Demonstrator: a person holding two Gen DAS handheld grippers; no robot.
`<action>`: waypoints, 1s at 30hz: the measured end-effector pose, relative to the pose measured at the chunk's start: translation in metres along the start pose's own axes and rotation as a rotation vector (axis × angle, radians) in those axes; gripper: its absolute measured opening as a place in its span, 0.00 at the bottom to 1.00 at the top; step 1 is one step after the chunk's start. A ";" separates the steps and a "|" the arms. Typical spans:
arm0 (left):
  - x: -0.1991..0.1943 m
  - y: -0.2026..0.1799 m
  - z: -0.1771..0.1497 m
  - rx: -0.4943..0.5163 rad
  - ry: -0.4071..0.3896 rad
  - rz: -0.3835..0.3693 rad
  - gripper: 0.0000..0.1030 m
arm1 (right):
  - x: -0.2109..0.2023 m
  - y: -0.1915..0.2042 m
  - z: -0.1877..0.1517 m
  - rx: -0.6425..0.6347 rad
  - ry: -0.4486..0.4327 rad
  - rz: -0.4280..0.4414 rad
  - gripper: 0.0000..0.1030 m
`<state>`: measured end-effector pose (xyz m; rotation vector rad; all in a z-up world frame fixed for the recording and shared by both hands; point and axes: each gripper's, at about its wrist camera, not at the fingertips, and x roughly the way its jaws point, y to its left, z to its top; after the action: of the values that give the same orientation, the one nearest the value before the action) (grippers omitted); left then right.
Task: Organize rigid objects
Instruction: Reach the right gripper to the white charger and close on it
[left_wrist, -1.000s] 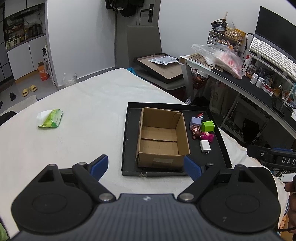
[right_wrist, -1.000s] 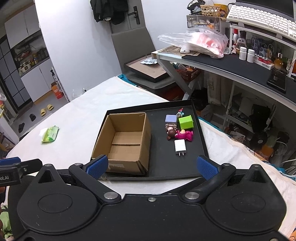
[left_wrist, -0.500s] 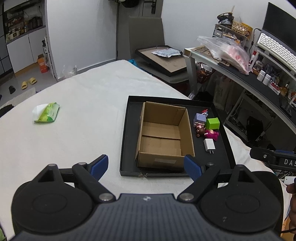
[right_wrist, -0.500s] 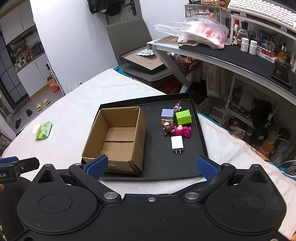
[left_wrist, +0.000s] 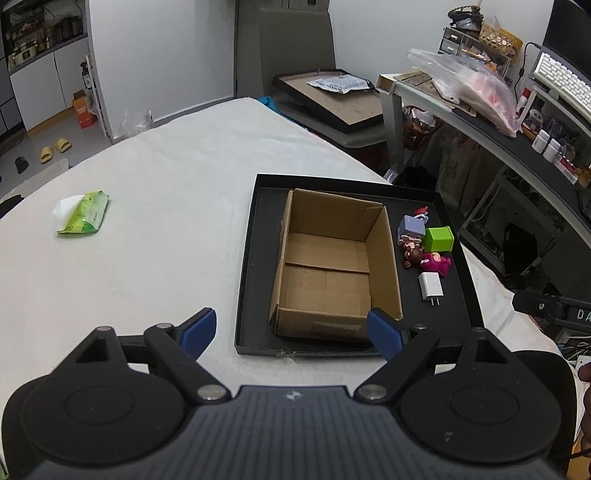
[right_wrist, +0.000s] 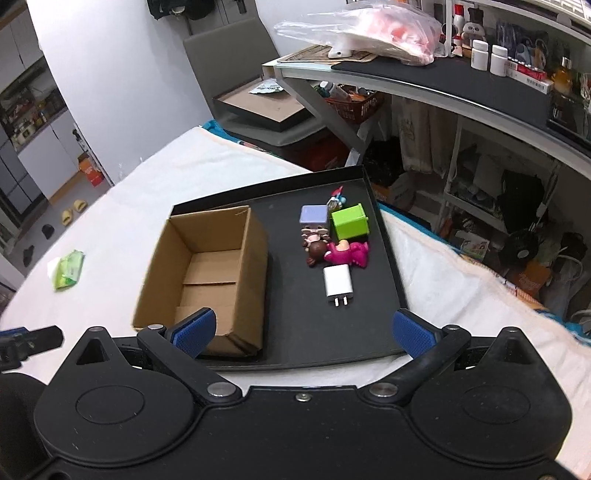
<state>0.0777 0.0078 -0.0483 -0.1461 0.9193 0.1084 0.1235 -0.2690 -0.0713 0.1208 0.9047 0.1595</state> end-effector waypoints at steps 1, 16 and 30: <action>0.002 -0.001 0.002 -0.002 0.005 0.000 0.85 | 0.004 -0.001 0.001 0.000 0.004 -0.002 1.00; 0.050 -0.003 0.021 0.005 0.038 0.054 0.84 | 0.061 -0.015 0.017 0.041 0.075 0.016 0.95; 0.105 0.006 0.034 -0.052 0.098 0.087 0.73 | 0.128 -0.028 0.029 0.088 0.188 0.018 0.81</action>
<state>0.1670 0.0233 -0.1121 -0.1610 1.0216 0.2074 0.2271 -0.2731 -0.1571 0.1980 1.0990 0.1490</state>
